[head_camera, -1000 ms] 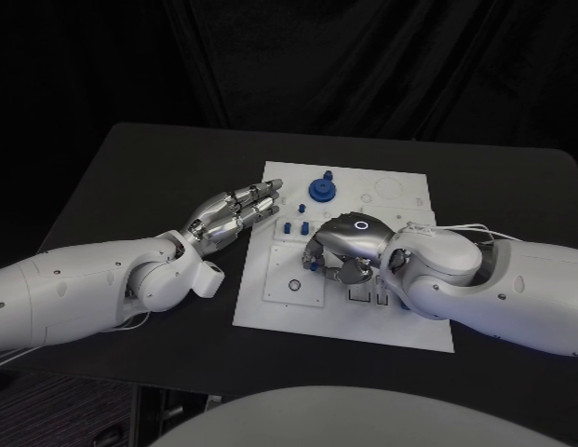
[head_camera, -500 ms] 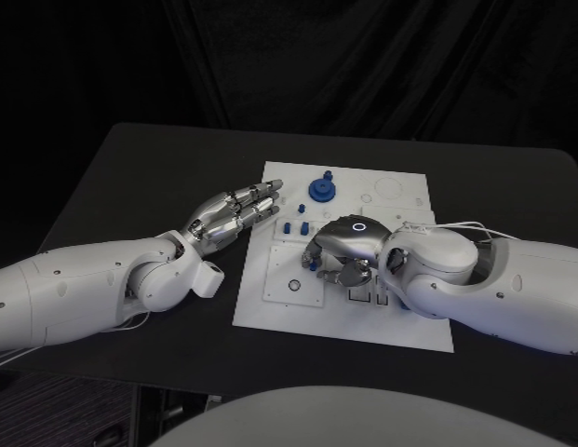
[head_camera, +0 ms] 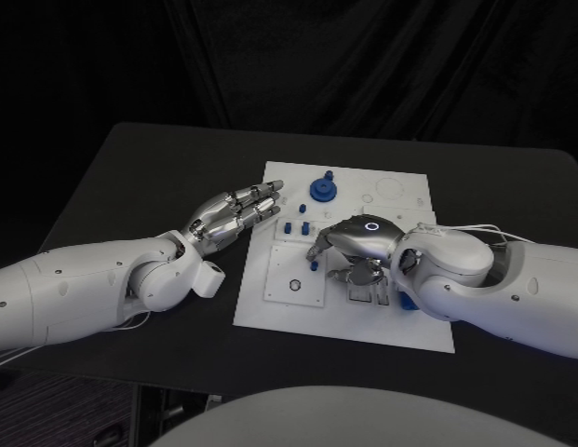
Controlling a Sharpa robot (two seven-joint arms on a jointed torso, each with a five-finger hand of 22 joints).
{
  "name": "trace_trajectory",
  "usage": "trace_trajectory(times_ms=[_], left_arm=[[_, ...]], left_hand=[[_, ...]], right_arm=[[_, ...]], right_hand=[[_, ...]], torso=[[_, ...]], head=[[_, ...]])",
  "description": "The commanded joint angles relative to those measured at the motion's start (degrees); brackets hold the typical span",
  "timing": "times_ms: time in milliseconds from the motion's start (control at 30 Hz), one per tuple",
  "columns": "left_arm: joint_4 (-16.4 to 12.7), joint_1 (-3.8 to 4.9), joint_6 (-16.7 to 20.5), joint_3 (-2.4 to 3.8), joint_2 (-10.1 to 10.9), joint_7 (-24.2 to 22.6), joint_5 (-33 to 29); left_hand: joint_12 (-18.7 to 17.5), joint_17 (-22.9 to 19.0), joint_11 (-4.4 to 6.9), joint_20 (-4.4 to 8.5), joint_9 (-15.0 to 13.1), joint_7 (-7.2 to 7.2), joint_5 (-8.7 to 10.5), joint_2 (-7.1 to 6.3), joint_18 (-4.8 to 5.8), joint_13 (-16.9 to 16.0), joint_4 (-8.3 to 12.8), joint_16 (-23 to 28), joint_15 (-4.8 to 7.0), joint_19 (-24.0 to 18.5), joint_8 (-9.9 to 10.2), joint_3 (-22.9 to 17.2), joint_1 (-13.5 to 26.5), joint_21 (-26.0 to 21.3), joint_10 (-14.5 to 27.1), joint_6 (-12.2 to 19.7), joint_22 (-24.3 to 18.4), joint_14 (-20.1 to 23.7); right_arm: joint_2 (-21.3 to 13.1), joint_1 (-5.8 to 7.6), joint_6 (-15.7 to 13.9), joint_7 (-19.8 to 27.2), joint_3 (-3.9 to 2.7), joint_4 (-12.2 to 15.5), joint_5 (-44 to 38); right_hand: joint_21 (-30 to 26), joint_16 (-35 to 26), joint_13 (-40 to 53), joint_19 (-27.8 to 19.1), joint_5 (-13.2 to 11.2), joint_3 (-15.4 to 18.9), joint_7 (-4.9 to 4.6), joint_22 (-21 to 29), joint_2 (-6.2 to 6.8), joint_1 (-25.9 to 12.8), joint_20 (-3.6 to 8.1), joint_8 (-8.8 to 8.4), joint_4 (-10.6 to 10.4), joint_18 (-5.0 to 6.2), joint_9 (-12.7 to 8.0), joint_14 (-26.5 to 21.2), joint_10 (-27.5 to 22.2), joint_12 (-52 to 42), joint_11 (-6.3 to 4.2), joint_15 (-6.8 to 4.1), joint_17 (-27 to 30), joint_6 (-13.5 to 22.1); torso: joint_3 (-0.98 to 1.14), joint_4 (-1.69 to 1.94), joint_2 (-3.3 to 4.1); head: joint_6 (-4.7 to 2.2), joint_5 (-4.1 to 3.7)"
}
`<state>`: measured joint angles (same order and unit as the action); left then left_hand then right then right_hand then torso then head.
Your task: Assemble the parts on the task board
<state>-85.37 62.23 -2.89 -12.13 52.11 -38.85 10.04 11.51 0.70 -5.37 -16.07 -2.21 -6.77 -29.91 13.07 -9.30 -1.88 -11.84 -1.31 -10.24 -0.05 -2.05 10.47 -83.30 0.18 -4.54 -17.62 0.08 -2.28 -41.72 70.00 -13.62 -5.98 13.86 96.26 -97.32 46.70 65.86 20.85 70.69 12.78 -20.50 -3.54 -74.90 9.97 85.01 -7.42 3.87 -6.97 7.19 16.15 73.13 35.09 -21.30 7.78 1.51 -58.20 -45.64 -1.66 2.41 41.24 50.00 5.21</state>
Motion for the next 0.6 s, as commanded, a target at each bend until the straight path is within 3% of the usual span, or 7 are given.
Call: trace_trajectory(times_ms=[33,200,267,333,467,567,600], left_arm=[[-0.1,-0.13,-0.9,0.03,0.0,-2.9,0.0],[-0.2,-0.14,-0.7,0.03,0.2,-2.9,-0.2],[-0.3,-0.14,-0.6,0.03,0.3,-2.9,-0.8],[-0.4,-0.14,-0.3,0.03,0.3,-2.9,-1.4],[-0.5,-0.14,0.2,0.03,0.4,-3.1,-2.1],[-0.5,-0.14,0.2,0.04,0.4,-3.1,-2.3],[-0.5,-0.14,0.0,0.04,0.3,-3.2,-2.3]], left_hand=[[0.3,0.1,-0.44,-0.48,-0.1,-0.07,-0.27,0.17,-0.89,-0.1,0.1,-0.3,-0.42,0.0,-0.3,-0.4,-0.2,-0.2,0.2,-0.3,-0.1,0.1],[0.4,0.1,-0.52,-0.48,-0.1,-0.11,-0.31,0.16,-0.9,-0.1,0.2,-0.3,-0.4,0.0,-0.3,-0.4,-0.2,-0.2,0.2,-0.4,-0.1,0.0],[0.7,0.1,-0.75,-0.5,-0.1,-0.3,-0.42,0.1,-0.92,-0.1,0.4,-0.4,-0.34,0.0,-0.4,-0.6,-0.2,-0.2,0.0,-0.7,-0.1,0.0],[1.3,0.1,-1.06,-0.48,-0.1,-0.63,-0.63,0.09,-0.97,-0.2,0.5,-0.4,-0.15,0.0,-0.5,-0.8,-0.3,-0.2,-0.2,-1.1,-0.1,0.0],[2.1,0.2,-1.64,-0.45,-0.2,-0.9,-0.99,-0.07,-1.06,-0.3,0.7,-0.6,0.24,0.0,-0.6,-0.9,-0.2,-0.2,-0.6,-1.5,-0.1,-0.2],[2.4,0.3,-1.92,-0.49,-0.2,-1.01,-1.16,-0.15,-1.1,-0.3,0.8,-1.0,0.17,0.0,-0.6,-1.1,-0.2,-0.2,-0.7,-1.8,-0.1,-0.6],[2.6,0.3,-2.05,-0.53,-0.2,-1.06,-1.31,-0.15,-1.09,-0.4,0.8,-1.1,-0.07,0.0,-0.6,-1.2,-0.3,-0.2,-0.7,-1.9,-0.1,-0.7]], right_arm=[[-1.8,0.59,-5.8,0.2,-0.22,1.5,-0.4],[-5.1,3.94,-6.3,0.0,-0.31,3.9,0.8],[-6.9,5.88,-5.5,-0.3,-0.23,5.2,1.4],[-8.9,7.81,-4.7,-0.4,-0.08,6.4,1.9],[-12.6,10.5,-2.6,-1.4,0.15,8.0,2.3],[-14.6,11.38,-0.9,-2.1,0.24,8.1,2.4],[-15.7,11.69,0.2,-2.5,0.27,7.8,2.5]], right_hand=[[-1.1,-0.5,-1.2,-0.7,0.1,2.0,-0.04,-4.2,0.0,1.5,-0.04,0.09,-1.0,0.95,-0.8,-1.1,-4.0,0.9,-0.13,-0.05,1.2,0.4],[0.2,0.4,-2.3,0.1,0.0,3.5,-1.05,-4.6,-0.15,2.9,-0.04,0.22,-2.8,0.73,-1.7,-0.5,-3.7,-0.3,-0.04,-0.03,1.0,0.3],[1.4,1.2,-2.9,1.0,-0.6,3.8,-3.48,-4.9,-0.61,3.2,0.15,0.41,-4.1,0.58,-2.2,0.3,-2.2,-1.5,-0.59,-0.36,0.6,-0.1],[2.1,1.5,-3.5,1.5,-1.0,3.9,-4.94,-5.0,-0.86,3.3,0.4,0.26,-4.8,0.45,-2.7,0.6,-1.5,-2.0,-1.0,-0.63,0.5,0.1],[1.5,1.1,-4.4,1.3,-1.3,3.7,-5.57,-4.9,-1.3,3.5,0.56,0.05,-5.3,0.45,-3.7,0.1,0.2,-2.9,-1.12,-0.74,1.5,1.1],[1.3,1.0,-5.0,1.2,-2.0,3.9,-5.68,-4.9,-1.27,3.1,0.53,0.2,-5.7,0.45,-4.1,-0.1,1.3,-3.3,-1.1,-0.67,1.8,1.1],[1.2,1.3,-5.7,1.3,-2.6,4.2,-5.52,-4.9,-1.34,2.6,0.46,0.79,-6.3,0.45,-4.4,0.0,2.3,-3.4,-1.06,-0.55,1.9,-0.1]], torso=[[0.04,0.04,0.01],[0.09,0.0,-0.06],[0.08,-0.02,-0.1],[0.07,-0.06,-0.15],[0.0,-0.01,-0.2],[-0.11,0.07,-0.17],[-0.24,0.18,-0.17]], head=[[0.0,0.01],[0.0,0.06],[0.0,0.11],[0.0,0.14],[0.0,-0.22],[0.0,-0.48],[0.0,-0.83]])
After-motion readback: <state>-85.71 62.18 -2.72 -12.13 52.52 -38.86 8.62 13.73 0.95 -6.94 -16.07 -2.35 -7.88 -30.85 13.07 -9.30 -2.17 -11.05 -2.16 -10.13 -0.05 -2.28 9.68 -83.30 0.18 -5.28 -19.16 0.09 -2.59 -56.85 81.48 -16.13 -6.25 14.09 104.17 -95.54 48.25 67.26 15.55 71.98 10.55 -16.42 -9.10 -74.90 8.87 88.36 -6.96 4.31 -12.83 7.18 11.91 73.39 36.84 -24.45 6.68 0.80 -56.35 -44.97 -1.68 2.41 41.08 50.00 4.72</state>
